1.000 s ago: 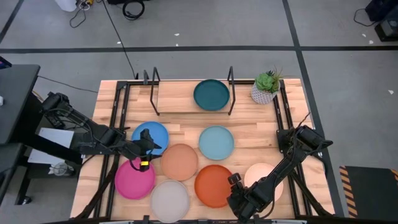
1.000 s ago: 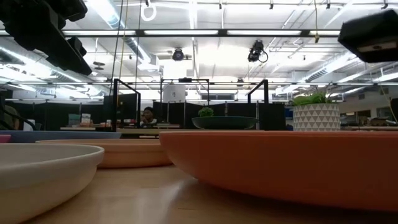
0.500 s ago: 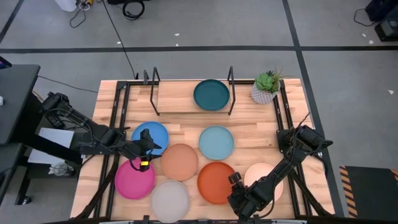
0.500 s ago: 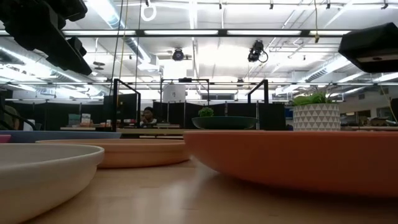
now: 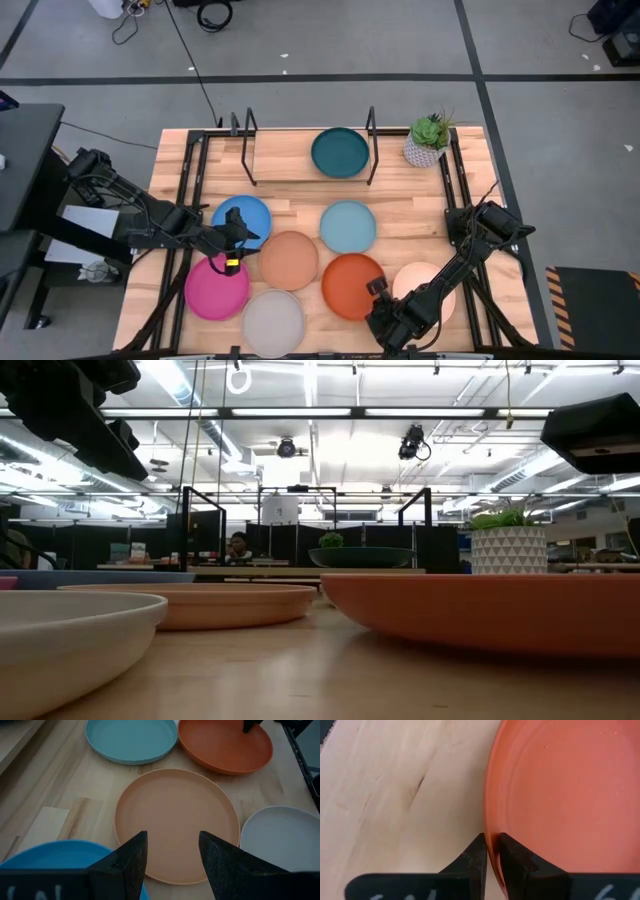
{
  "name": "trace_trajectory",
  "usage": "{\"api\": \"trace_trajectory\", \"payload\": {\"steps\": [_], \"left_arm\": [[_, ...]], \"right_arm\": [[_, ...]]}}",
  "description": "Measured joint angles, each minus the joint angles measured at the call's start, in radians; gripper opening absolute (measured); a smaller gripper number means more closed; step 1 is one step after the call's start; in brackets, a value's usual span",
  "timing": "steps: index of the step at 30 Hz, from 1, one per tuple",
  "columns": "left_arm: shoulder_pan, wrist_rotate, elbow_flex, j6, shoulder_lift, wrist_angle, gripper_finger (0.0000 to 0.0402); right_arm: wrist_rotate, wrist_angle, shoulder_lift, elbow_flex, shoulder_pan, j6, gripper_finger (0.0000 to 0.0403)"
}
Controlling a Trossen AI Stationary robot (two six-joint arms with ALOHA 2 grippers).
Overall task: Place and stack plates onto a shelf
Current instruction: Stack the orange plate on top of the dark blue plate on the shelf
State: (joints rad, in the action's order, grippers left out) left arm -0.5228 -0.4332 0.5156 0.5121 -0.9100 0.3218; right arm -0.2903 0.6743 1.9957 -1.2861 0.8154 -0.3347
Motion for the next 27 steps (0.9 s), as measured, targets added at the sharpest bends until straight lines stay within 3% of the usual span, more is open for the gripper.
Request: {"api": "trace_trajectory", "payload": {"steps": [10, 18, 27], "left_arm": [[0.0, -0.044, 0.0, -0.001, 0.0, -0.005, 0.0185], [0.0, -0.123, 0.0, -0.037, 0.0, -0.047, 0.0185], [0.0, -0.125, 0.0, -0.033, 0.0, -0.088, 0.0185]], "right_arm": [[-0.005, 0.048, 0.0, -0.024, -0.015, 0.009, 0.0044], [-0.02, 0.199, 0.0, -0.168, -0.03, 0.115, 0.0034], [-0.033, 0.277, 0.0, -0.3, -0.102, 0.281, 0.0016]]}}
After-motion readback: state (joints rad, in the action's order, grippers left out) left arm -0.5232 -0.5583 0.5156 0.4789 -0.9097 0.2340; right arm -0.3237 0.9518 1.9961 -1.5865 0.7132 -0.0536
